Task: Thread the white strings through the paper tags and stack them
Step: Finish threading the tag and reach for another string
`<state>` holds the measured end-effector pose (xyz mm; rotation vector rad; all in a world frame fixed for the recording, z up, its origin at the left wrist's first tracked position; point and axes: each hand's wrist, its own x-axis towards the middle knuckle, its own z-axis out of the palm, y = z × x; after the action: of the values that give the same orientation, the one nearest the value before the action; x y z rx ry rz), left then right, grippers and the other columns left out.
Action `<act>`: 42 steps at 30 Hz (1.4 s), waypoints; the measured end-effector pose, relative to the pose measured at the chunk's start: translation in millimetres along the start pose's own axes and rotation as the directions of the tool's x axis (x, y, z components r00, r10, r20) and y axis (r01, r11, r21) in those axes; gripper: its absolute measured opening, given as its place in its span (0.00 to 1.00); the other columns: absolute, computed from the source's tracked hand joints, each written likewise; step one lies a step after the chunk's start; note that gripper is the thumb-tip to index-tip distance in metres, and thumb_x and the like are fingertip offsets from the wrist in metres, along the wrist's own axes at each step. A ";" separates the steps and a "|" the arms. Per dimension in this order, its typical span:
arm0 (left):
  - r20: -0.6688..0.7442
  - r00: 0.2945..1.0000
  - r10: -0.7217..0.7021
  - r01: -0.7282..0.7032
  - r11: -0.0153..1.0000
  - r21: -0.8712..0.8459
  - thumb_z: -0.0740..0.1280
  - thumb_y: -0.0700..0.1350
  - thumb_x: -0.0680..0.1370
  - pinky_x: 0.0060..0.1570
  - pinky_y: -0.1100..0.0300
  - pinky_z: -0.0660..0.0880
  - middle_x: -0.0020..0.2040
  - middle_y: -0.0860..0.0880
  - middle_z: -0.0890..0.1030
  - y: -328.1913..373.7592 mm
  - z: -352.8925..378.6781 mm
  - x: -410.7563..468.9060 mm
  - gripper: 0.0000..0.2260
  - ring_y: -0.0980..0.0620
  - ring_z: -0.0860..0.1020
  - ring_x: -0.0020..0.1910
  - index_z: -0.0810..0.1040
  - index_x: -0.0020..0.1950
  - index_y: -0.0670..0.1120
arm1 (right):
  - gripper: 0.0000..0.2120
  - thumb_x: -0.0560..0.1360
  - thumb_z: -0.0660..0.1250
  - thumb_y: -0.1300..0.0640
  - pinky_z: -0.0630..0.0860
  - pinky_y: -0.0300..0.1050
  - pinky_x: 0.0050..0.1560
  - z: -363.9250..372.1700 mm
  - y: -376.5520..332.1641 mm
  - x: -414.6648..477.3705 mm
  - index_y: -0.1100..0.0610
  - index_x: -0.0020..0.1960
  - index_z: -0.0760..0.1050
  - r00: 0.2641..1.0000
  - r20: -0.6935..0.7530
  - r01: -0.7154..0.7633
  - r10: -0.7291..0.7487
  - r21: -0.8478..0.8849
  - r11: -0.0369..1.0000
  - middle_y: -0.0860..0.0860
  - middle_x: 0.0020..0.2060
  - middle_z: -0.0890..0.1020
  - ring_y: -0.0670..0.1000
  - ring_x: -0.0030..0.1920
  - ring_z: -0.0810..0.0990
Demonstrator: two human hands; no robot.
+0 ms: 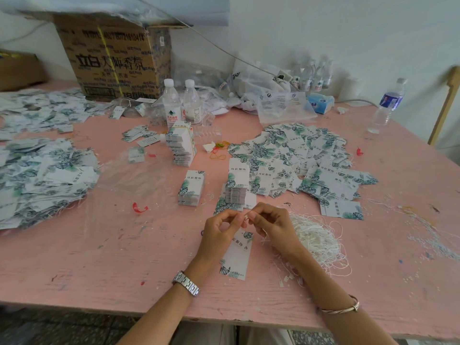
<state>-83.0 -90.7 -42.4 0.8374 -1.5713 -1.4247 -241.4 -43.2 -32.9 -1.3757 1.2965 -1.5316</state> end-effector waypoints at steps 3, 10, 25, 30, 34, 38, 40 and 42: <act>0.002 1.000 0.002 -0.002 1.000 -0.026 0.69 0.54 0.77 0.33 0.65 0.75 0.40 0.50 0.85 1.4 0.4 -1.5 0.12 0.55 0.82 0.34 0.83 0.44 0.46 | 0.12 0.77 0.69 0.58 0.65 0.44 0.28 -0.8 1.9 0.3 0.70 0.44 0.79 1.000 0.001 -0.013 0.013 0.014 1.000 0.59 0.31 0.76 0.53 0.27 0.68; -0.039 0.999 0.001 0.000 1.000 0.012 0.66 0.49 0.81 0.36 0.63 0.74 0.44 0.51 0.86 1.1 -0.7 -2.3 0.08 0.54 0.82 0.38 0.85 0.47 0.52 | 0.14 0.76 0.71 0.52 0.66 0.43 0.28 -3.3 4.1 0.4 0.64 0.42 0.81 1.000 0.003 -0.013 0.013 0.037 0.999 0.67 0.31 0.75 0.53 0.28 0.68; -0.081 0.996 -0.033 0.032 0.999 -0.009 0.64 0.44 0.83 0.32 0.62 0.74 0.44 0.52 0.87 -0.8 0.3 -3.5 0.08 0.56 0.82 0.36 0.83 0.54 0.51 | 0.09 0.75 0.70 0.52 0.67 0.36 0.31 -10.4 -14.8 18.3 0.58 0.42 0.82 0.999 -0.046 -0.010 0.029 0.358 0.934 0.54 0.36 0.82 0.46 0.29 0.70; -0.025 0.996 -0.085 0.083 0.994 -0.066 0.66 0.44 0.82 0.35 0.61 0.75 0.42 0.48 0.87 -1.7 -0.7 -4.3 0.07 0.54 0.83 0.38 0.84 0.51 0.47 | 0.06 0.76 0.70 0.54 0.66 0.35 0.31 -17.5 -16.4 24.4 0.56 0.44 0.82 0.989 -0.136 0.006 0.050 0.387 0.922 0.51 0.36 0.80 0.45 0.29 0.70; -0.008 0.999 -0.051 0.050 0.997 -0.061 0.68 0.39 0.81 0.43 0.57 0.79 0.46 0.50 0.87 -2.8 -1.5 -4.2 0.07 0.53 0.84 0.45 0.83 0.52 0.50 | 0.07 0.78 0.68 0.57 0.68 0.36 0.31 -21.1 -14.1 24.3 0.58 0.44 0.82 0.965 -0.241 -0.031 0.100 0.275 0.961 0.53 0.36 0.80 0.46 0.30 0.70; -0.090 0.995 0.045 -0.054 0.993 -0.103 0.68 0.40 0.80 0.41 0.64 0.78 0.44 0.51 0.87 -0.9 -2.7 -4.6 0.06 0.57 0.84 0.43 0.83 0.52 0.49 | 0.05 0.79 0.69 0.61 0.72 0.37 0.31 -21.0 -8.4 19.7 0.61 0.47 0.82 0.961 -0.263 -0.113 0.084 -0.098 0.989 0.52 0.34 0.82 0.44 0.30 0.74; -0.132 0.989 0.062 -0.081 0.987 -0.138 0.68 0.40 0.80 0.41 0.65 0.78 0.45 0.51 0.87 -1.5 -4.6 -3.4 0.06 0.57 0.84 0.43 0.83 0.52 0.48 | 0.03 0.78 0.69 0.63 0.73 0.35 0.32 -16.6 -7.3 15.4 0.61 0.48 0.82 0.966 -0.247 -0.130 0.079 -0.195 0.972 0.51 0.35 0.83 0.42 0.30 0.77; -0.164 0.984 0.064 -0.093 0.980 -0.176 0.68 0.39 0.80 0.42 0.64 0.79 0.47 0.50 0.87 -3.0 -5.3 -1.7 0.06 0.56 0.84 0.44 0.83 0.53 0.46 | 0.04 0.78 0.70 0.62 0.73 0.34 0.35 -11.5 -9.1 11.7 0.60 0.49 0.83 0.970 -0.231 -0.139 0.070 -0.298 0.944 0.50 0.36 0.84 0.41 0.33 0.78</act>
<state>-77.6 -91.8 -45.6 0.7502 -1.3184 -1.3871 -253.8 -49.3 -20.2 -1.3274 1.7834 -1.4801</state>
